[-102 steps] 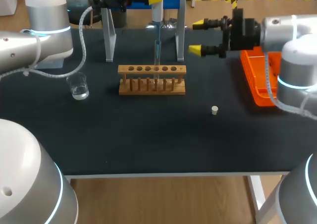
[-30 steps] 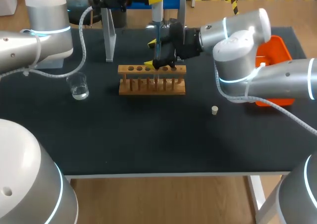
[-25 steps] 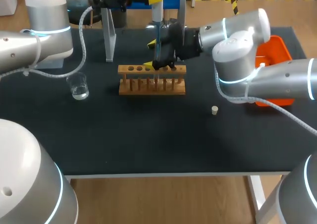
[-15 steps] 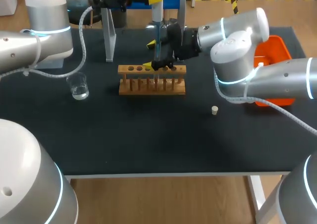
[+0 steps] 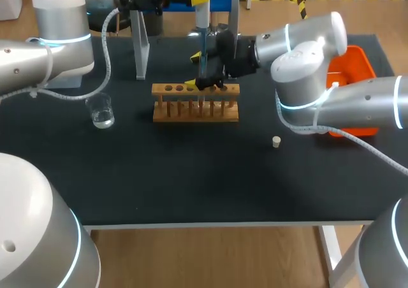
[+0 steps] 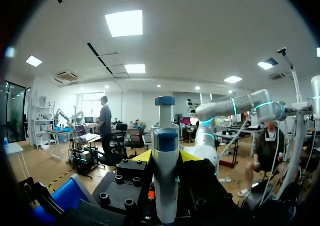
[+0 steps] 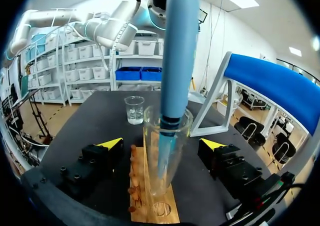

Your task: Invert the test tube, pick up the pipette, mount the tip to pipette, aspirate from beaker and dispense into the tube, eject the tip, return the pipette, and cap with the stopper.

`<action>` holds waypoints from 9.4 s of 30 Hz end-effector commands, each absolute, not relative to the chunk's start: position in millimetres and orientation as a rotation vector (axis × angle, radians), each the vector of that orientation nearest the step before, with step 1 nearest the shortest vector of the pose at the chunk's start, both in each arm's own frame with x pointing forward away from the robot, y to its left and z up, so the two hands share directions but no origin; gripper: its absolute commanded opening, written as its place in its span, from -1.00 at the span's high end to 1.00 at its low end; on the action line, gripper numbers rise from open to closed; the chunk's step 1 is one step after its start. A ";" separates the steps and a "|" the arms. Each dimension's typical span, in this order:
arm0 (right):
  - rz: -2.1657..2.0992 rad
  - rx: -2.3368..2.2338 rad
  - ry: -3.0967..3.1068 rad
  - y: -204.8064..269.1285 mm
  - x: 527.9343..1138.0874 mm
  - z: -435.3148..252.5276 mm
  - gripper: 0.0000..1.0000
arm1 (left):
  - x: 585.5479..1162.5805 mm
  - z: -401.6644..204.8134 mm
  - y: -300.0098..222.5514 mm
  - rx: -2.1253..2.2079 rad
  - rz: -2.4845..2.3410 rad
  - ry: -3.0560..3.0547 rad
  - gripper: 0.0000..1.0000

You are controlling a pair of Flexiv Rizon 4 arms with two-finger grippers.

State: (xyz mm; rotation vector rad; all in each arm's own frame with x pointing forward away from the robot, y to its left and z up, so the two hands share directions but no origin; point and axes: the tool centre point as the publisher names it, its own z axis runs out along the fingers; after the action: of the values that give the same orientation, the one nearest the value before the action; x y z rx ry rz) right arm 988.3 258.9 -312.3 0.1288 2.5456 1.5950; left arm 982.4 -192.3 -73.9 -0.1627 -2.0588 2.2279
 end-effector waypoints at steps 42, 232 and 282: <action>1.587 0.130 2.553 259.3 988.7 -309.9 -1.00 | 973.8 -36.6 -200.5 -0.215 2.173 -2.138 1.00; 2.261 -0.076 2.278 233.1 841.2 -158.8 -0.66 | 846.8 -110.8 -177.8 0.122 2.370 -2.126 1.00; 2.256 -0.134 2.312 263.5 847.5 -155.5 1.00 | 846.8 -110.8 -177.8 0.122 2.370 -2.126 1.00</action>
State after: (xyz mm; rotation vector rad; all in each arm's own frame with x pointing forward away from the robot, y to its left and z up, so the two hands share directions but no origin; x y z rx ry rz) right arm 844.6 263.0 -155.6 -0.1300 2.3066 2.2581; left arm 848.8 -176.4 -110.9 0.1207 -2.1277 2.3677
